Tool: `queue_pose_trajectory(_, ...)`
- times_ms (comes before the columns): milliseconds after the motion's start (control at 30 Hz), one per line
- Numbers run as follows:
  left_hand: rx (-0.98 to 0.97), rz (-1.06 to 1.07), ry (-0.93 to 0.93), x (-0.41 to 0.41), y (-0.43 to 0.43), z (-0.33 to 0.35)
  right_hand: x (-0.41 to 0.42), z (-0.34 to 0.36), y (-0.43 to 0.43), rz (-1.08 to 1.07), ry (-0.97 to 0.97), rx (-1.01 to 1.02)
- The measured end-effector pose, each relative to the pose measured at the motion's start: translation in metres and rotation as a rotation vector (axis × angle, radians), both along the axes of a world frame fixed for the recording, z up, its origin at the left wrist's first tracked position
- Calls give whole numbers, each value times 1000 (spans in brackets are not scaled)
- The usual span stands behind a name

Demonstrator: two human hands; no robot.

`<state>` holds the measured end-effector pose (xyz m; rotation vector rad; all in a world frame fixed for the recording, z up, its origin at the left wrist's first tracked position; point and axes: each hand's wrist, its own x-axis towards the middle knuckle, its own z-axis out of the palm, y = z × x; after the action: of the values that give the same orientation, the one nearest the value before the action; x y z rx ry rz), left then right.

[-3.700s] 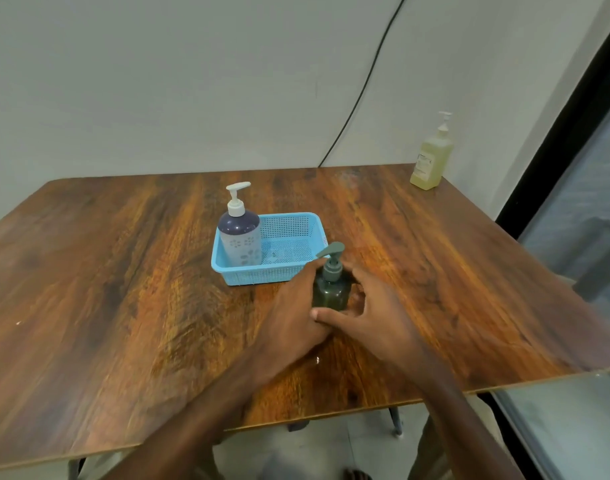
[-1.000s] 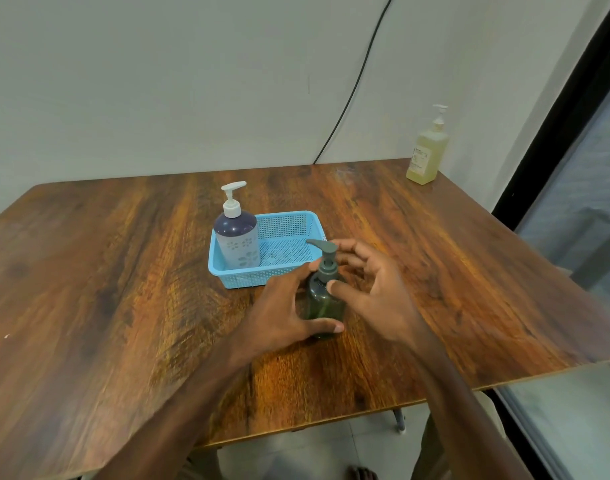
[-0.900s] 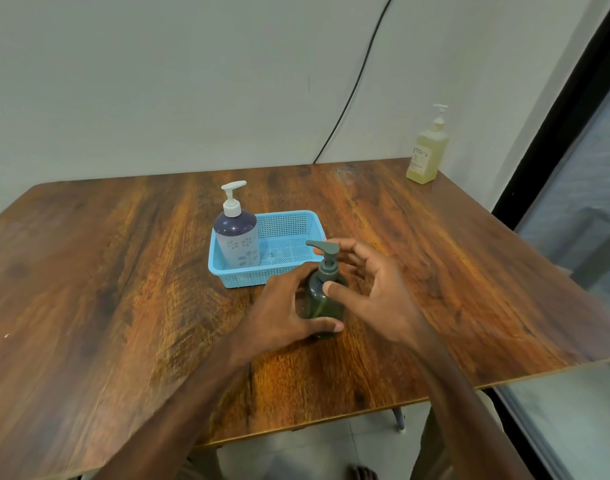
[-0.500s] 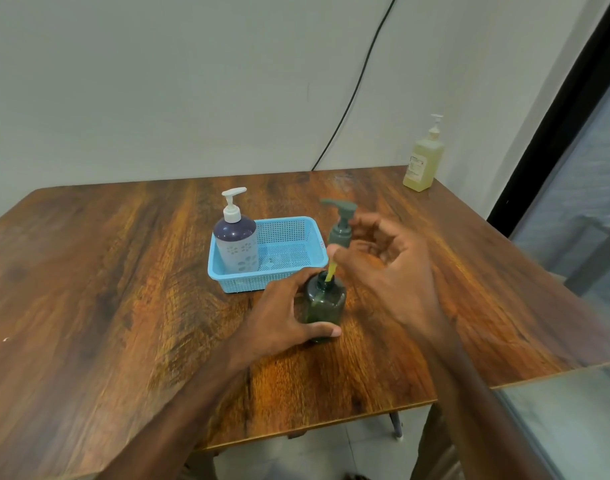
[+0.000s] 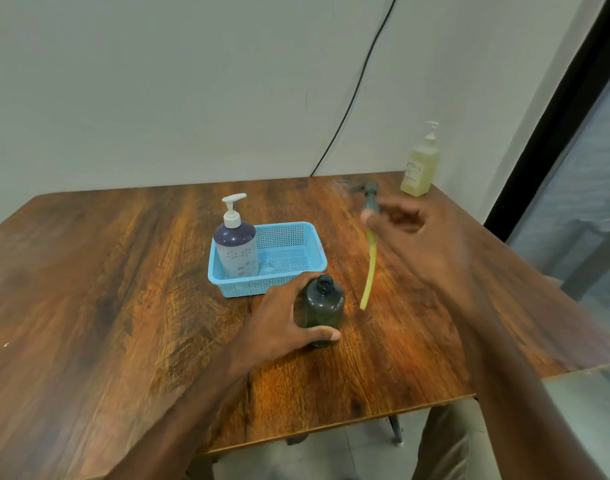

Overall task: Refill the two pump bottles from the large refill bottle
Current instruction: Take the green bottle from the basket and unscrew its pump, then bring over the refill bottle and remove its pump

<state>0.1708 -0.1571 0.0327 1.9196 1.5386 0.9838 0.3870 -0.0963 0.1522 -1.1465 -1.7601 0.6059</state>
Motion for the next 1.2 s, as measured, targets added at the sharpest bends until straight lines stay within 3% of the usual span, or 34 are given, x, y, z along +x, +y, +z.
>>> queue_pose_trajectory(267, 11, -7, 13, 1, -1, 2, -5, -104, 11, 7, -280, -288)
queue_pose_trajectory(500, 7, -10, 27, 1, -1, 2, -12, -129, 9, -51, -408, -251)
queue_pose_trajectory(1200, 26, 156, 24, 15, -17, -1, 17, -119, -12, -54, -237, -198)
